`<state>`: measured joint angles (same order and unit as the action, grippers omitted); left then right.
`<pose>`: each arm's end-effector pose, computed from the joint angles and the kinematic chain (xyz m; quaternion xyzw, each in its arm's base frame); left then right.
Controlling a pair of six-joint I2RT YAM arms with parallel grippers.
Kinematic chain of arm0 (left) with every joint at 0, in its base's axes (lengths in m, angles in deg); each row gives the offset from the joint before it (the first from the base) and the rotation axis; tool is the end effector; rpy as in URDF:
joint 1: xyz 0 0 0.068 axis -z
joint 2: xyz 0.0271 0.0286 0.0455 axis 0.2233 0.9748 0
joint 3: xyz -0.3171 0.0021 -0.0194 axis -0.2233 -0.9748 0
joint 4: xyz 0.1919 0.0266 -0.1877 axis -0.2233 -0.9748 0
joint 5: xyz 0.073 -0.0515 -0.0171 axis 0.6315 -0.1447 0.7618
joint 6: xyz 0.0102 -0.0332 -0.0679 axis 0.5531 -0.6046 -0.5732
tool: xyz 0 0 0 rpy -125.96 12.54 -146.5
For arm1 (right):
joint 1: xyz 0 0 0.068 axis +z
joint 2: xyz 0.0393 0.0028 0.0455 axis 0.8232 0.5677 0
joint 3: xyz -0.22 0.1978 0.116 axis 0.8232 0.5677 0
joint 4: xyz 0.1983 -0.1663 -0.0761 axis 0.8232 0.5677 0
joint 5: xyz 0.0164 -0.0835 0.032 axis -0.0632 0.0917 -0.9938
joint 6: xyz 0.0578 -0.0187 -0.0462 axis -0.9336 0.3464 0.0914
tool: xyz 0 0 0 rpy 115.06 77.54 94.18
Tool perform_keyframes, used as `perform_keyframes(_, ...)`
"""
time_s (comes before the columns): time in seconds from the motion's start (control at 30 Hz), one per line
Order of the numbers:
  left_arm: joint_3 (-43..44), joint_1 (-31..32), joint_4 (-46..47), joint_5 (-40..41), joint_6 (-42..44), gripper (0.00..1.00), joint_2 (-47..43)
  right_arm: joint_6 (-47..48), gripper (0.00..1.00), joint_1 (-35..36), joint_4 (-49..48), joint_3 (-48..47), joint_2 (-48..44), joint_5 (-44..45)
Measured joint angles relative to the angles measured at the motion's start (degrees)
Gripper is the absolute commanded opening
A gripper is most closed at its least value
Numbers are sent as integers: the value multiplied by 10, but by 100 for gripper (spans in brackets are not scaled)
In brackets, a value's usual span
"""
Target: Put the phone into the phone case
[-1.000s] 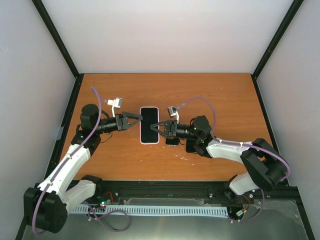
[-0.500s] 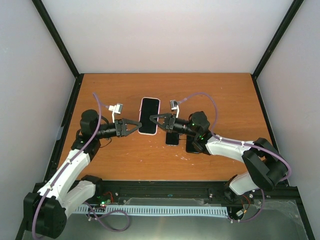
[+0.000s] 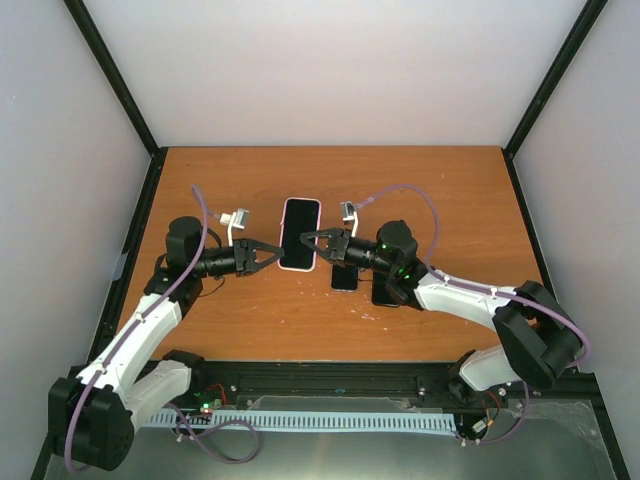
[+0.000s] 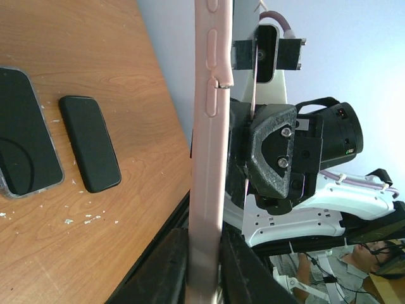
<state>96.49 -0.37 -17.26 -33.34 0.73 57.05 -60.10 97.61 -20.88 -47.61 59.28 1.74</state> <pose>0.1776 -0.0974 0.3000 0.0431 0.7574 -0.6183 0.2056 0.2204 0.2477 0.3014 -0.0553 0.6902 0.6813 0.2374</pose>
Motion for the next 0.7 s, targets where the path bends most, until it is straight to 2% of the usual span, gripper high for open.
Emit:
perform_keyframes(0.13,1,0,2,2,-5,51,0,5,12,1,4,-1,-3,1)
perform_keyframes(0.33,1,0,4,8,-1,72,0,10,12,1,12,-8,-3,-9)
perform_keyframes(0.47,22,0,-22,30,23,79,-4,30,12,1,23,-7,-5,-37)
perform_keyframes(0.7,79,-1,-43,55,58,77,-31,110,13,1,75,21,-81,-97)
